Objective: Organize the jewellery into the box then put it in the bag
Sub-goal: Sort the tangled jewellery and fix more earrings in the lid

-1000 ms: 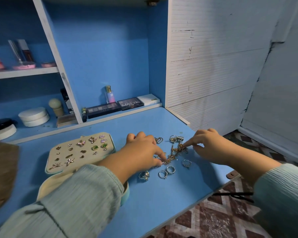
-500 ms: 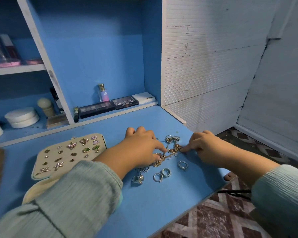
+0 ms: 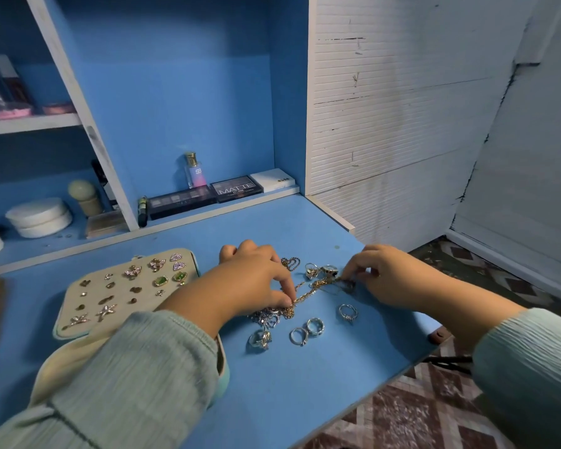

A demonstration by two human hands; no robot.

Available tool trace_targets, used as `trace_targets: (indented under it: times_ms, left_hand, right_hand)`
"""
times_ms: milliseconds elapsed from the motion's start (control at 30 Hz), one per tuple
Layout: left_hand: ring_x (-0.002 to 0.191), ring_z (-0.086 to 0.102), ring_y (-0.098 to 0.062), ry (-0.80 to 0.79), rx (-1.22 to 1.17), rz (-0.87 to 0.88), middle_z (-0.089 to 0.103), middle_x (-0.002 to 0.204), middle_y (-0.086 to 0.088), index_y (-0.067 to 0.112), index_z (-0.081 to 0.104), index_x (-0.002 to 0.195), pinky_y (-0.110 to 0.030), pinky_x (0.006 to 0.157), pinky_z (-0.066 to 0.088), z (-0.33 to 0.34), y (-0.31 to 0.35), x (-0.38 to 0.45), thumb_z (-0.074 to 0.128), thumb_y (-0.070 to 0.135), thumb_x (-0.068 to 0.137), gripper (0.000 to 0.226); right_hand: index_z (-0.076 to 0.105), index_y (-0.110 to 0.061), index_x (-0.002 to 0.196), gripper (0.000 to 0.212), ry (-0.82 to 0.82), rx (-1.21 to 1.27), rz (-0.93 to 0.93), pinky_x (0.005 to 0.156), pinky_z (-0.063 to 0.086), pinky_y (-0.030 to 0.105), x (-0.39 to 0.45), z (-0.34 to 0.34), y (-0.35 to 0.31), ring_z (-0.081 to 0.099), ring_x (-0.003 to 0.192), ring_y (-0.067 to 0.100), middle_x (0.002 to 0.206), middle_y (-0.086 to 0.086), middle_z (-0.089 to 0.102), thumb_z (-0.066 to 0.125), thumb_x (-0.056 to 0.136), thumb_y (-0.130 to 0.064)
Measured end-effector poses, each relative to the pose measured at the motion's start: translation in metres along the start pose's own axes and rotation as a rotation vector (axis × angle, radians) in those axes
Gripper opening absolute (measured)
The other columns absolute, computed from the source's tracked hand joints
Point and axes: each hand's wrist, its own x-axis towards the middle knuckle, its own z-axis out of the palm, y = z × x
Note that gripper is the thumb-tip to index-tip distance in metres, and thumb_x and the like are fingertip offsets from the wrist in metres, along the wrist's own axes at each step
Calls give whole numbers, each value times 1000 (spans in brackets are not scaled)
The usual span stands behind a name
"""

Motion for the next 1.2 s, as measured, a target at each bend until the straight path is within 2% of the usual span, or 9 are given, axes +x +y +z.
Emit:
trace_targets:
  times_ms: [100, 200, 333, 433, 533, 700, 867, 1000, 1200]
  left_hand:
    - [113, 26, -6, 4, -10, -13, 42, 114, 20, 45, 64, 87, -28, 88, 12, 0, -2, -1, 61, 49, 84, 6]
    - [115, 28, -8, -4, -38, -22, 43, 115, 19, 45, 59, 86, -29, 91, 14, 1, -2, -3, 57, 47, 87, 4]
    - [119, 28, -9, 32, -78, -52, 43, 119, 16, 46, 54, 94, -30, 92, 14, 1, -3, -3, 52, 45, 91, 4]
    - [120, 28, -10, 35, -49, -70, 43, 122, 15, 46, 55, 99, -32, 94, 15, 2, -5, -3, 52, 47, 91, 9]
    - [120, 27, -11, 24, -33, -82, 43, 125, 15, 46, 59, 102, -32, 92, 15, 3, -6, -2, 53, 49, 89, 14]
    - [122, 29, -13, 84, 21, -127, 44, 126, 12, 44, 53, 113, -35, 94, 19, 0, -7, -3, 53, 50, 89, 25]
    - [122, 29, -16, 32, 134, -185, 44, 126, 10, 43, 57, 109, -35, 90, 20, -11, -9, -11, 56, 52, 86, 25]
    - [119, 29, -16, -70, 183, -204, 45, 124, 9, 46, 58, 109, -33, 82, 18, -14, -9, -22, 62, 54, 81, 29]
    - [118, 29, -16, -41, 188, -205, 45, 121, 10, 49, 59, 107, -34, 81, 17, -11, -10, -34, 64, 51, 81, 27]
  right_hand:
    - [61, -30, 102, 14, -6, -15, -8, 74, 40, 21, 4, 4, -4, 48, 79, 8, 89, -15, 48, 59, 89, -26]
    - [51, -29, 99, 19, -3, -35, 34, 72, 44, 24, 7, 6, -9, 49, 78, 8, 91, -10, 52, 64, 85, -34]
    - [52, -34, 114, 25, -41, -59, 58, 74, 42, 26, 12, 6, -18, 49, 84, 13, 98, -6, 51, 57, 89, -35]
    - [60, -26, 104, 15, -34, -115, 61, 73, 38, 25, 18, 8, -24, 48, 84, 14, 98, -5, 49, 56, 90, -30]
    - [55, -25, 93, 4, -17, -83, 79, 72, 39, 26, 21, 8, -26, 49, 82, 14, 94, -5, 52, 54, 92, -29]
    - [54, -24, 98, 7, 30, -18, 96, 70, 43, 27, 19, 5, -31, 54, 80, 16, 92, -5, 57, 48, 95, -26]
    - [60, -22, 103, 14, -38, -176, 70, 77, 41, 26, 16, 5, -34, 50, 90, 15, 106, -2, 53, 54, 91, -25]
    - [53, -26, 114, 24, -24, -219, 37, 77, 41, 27, 10, 1, -40, 45, 93, 14, 113, -4, 46, 54, 91, -31]
    - [64, -35, 112, 25, -87, -205, -144, 91, 37, 28, 10, 10, -59, 31, 102, 12, 107, -7, 43, 60, 88, -31]
